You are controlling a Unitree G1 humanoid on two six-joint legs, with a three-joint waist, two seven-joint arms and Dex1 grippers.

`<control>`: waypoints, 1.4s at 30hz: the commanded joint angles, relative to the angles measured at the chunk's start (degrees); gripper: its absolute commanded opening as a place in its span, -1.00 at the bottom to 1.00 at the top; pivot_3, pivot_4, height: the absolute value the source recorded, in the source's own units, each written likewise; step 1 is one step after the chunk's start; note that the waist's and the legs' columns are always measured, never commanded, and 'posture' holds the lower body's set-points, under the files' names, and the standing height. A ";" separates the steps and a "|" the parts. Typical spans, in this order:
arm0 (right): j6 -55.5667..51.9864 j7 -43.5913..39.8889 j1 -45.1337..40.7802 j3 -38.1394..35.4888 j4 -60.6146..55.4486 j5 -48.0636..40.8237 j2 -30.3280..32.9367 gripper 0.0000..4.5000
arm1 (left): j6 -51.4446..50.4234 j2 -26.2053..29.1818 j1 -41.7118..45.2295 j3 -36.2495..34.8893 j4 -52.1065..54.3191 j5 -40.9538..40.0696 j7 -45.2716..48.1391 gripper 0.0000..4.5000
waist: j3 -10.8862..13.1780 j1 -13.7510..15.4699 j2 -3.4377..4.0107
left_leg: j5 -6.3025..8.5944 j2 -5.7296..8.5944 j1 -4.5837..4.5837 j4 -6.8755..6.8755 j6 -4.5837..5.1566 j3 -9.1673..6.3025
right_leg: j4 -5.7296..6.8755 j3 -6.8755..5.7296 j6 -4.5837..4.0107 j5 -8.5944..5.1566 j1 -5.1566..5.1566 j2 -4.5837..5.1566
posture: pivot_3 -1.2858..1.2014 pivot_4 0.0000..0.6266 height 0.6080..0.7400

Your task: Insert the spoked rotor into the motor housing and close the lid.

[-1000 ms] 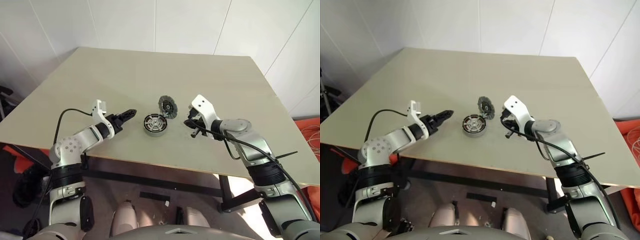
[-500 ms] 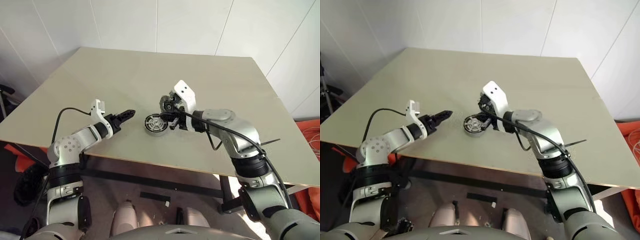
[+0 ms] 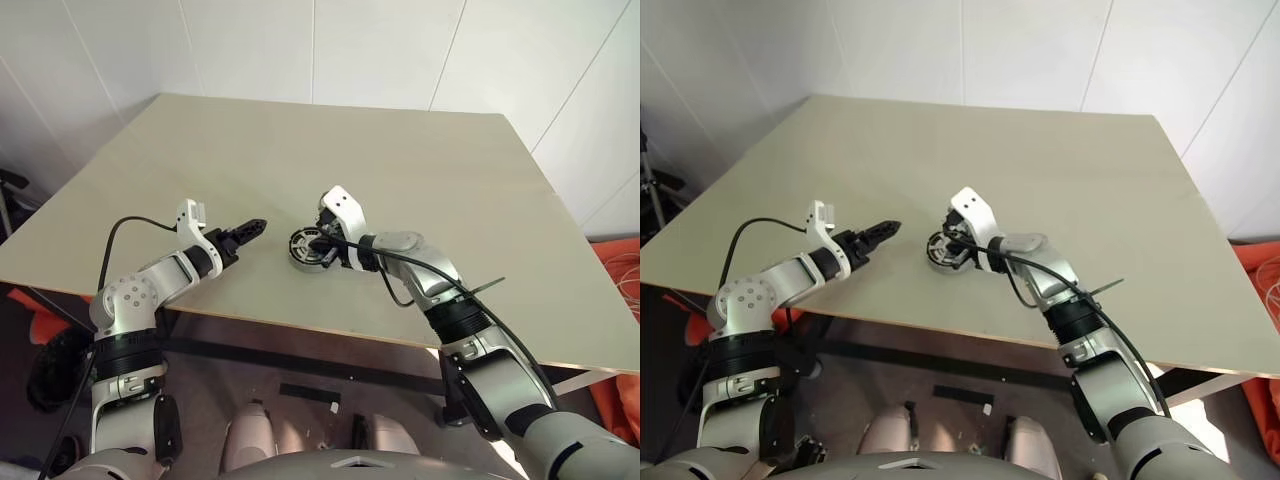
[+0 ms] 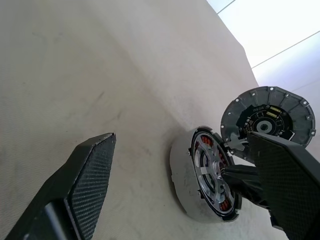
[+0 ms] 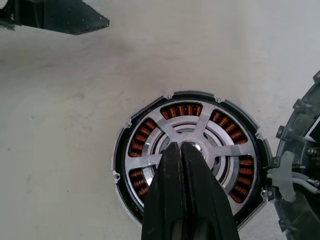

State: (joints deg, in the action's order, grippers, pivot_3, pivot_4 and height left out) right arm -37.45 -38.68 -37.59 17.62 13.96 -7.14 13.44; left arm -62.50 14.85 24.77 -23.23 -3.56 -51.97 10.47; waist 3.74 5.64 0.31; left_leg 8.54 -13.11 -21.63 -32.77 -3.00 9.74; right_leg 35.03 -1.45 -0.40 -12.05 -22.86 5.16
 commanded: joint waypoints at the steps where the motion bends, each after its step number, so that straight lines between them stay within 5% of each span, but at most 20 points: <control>1: 1.40 -0.26 -1.68 -0.84 -0.68 0.56 0.29 -1.00 | 0.91 0.45 1.41 -0.80 2.17 -0.86 0.24 1.00 | 0.00 0.00 0.00 | 0.00 0.00 0.00 -0.01 0.00 0.00 | 0.00 0.00 0.00 0.00 0.00 0.00 | 0.03 -1.00 1.00; 26: 4.34 0.50 -1.85 -1.53 4.08 1.96 -1.84 -1.00 | 1.40 0.56 1.84 -0.41 1.41 -0.48 0.45 1.00 | -0.04 -0.07 -0.06 | 0.03 0.00 0.09 -0.09 0.06 -0.02 | 0.21 0.01 0.00 0.00 0.03 0.00 | 0.03 -1.00 1.00; 42: -2.65 -3.09 -0.61 -3.32 -12.77 -2.01 3.68 -1.00 | 2.71 0.13 2.60 0.04 -0.34 0.24 1.34 1.00 | -0.04 0.03 -0.07 | 0.02 -0.01 0.07 -0.14 0.05 -0.06 | 0.29 0.02 0.01 -0.01 0.01 -0.01 | 0.03 -1.00 1.00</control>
State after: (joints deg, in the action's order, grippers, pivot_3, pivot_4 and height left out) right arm -40.37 -42.29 -37.60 15.80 2.15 -8.40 17.50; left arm -60.93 14.68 26.17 -22.95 -4.54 -51.53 11.02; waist 3.71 5.67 0.24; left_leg 8.57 -13.12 -21.55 -32.92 -2.95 9.68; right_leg 35.32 -1.44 -0.40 -12.05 -22.85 5.15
